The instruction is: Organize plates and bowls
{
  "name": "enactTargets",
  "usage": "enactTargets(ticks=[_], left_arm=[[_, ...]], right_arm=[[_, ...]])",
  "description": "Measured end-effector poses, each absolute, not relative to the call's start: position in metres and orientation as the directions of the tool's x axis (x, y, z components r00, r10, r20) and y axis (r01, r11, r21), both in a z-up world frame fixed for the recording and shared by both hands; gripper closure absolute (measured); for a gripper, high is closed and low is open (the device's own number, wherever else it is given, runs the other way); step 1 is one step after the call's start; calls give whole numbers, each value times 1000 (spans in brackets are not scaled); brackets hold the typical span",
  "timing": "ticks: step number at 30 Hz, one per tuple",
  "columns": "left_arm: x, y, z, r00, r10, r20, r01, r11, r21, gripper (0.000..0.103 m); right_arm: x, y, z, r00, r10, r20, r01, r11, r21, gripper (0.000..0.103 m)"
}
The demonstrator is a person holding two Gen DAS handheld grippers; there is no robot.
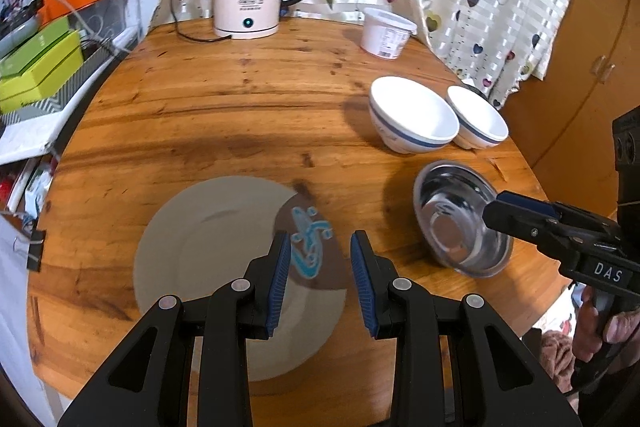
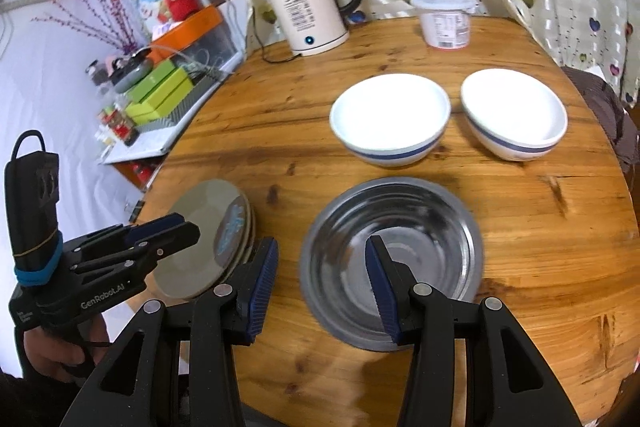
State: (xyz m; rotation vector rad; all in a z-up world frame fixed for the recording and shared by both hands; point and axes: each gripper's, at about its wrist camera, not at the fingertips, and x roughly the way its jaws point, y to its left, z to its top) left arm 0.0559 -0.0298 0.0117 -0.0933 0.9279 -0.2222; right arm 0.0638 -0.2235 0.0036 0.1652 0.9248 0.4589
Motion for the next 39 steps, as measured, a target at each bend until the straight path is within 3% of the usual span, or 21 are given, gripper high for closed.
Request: enactTargets(ticks=[26,39], left_arm=[[92,-59,14,566,-234,-790,205,969,-140,71],[127,-52,8,543,-268,-796,170,963,-209,71]], right_arm=[[86,-248,3,531,402,-746,-227,916,331,58],[113,-250,-1,534,383,-754,-194,923,332,58]])
